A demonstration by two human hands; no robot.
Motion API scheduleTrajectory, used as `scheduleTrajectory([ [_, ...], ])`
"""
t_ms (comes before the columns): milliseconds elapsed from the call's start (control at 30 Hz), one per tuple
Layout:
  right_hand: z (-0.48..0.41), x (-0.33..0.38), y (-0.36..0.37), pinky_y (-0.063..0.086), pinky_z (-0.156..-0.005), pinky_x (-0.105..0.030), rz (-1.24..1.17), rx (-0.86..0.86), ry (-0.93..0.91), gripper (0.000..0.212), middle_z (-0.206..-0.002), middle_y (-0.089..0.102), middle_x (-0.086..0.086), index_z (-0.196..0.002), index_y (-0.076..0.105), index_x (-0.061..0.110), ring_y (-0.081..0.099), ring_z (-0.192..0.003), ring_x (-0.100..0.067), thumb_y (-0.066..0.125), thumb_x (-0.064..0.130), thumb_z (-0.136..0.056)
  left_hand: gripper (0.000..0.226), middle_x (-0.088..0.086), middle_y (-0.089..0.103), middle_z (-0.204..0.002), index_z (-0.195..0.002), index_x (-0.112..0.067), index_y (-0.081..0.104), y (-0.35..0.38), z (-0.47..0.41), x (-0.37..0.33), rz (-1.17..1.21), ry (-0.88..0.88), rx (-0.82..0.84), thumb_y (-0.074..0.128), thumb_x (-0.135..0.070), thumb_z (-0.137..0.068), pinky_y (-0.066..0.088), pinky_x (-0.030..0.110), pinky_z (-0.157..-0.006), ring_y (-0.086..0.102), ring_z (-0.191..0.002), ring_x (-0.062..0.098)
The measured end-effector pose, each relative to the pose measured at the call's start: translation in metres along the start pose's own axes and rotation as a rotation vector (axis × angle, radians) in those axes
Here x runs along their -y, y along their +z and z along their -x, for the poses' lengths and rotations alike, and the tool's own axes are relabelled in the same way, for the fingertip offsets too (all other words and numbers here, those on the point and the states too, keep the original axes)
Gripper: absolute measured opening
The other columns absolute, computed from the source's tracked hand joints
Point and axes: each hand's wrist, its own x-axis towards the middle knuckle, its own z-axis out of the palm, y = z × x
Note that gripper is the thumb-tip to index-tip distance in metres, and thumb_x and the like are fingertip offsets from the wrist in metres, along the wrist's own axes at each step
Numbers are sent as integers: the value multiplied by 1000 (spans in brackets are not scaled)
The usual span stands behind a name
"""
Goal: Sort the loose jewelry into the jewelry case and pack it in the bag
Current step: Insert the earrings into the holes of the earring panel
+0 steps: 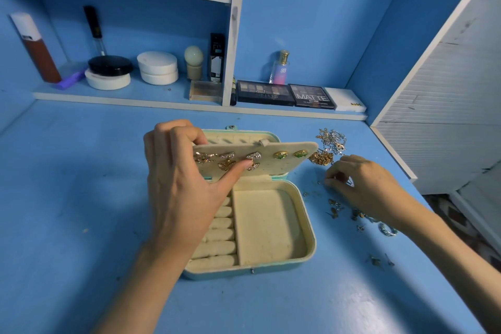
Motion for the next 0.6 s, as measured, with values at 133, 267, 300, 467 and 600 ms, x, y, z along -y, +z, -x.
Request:
scheduleTrajectory([
  [133,-7,6,0,39,-65,-8,-262,-129,52,4,-80,63,2,-85,70,14,54,-72,-4,66,12,-85,57,18,49,-96,-93,-13,40,0,0,0,-1,3,5,82,-42,-68,31,21,-82,42,-91,27],
  [267,-29,7,12,40,-67,-19,-306,-134,97,3,-80,61,-1,-84,72,13,51,-71,-8,69,14,-84,55,16,48,-96,-94,-14,40,0,0,1,6,6,4,78,-46,-69,32,23,-82,42,-92,26],
  [300,-33,7,17,40,-69,-26,-291,-123,104,3,-80,60,-2,-84,72,14,51,-74,-14,70,15,-83,55,16,48,-96,-94,-14,40,0,0,1,6,7,3,77,-46,-70,32,23,-82,42,-92,26],
  [467,-36,6,28,36,-68,-32,-232,-182,109,7,-72,54,1,-86,75,18,45,-81,-20,73,20,-81,55,17,48,-95,-94,-14,40,0,0,1,5,7,3,77,-47,-70,32,22,-83,42,-92,26],
  [600,-32,7,27,41,-67,-36,-189,-207,115,9,-69,53,2,-86,77,22,43,-78,-18,74,25,-78,55,17,48,-96,-94,-14,40,0,0,1,0,12,3,78,-46,-70,32,24,-82,41,-92,26],
])
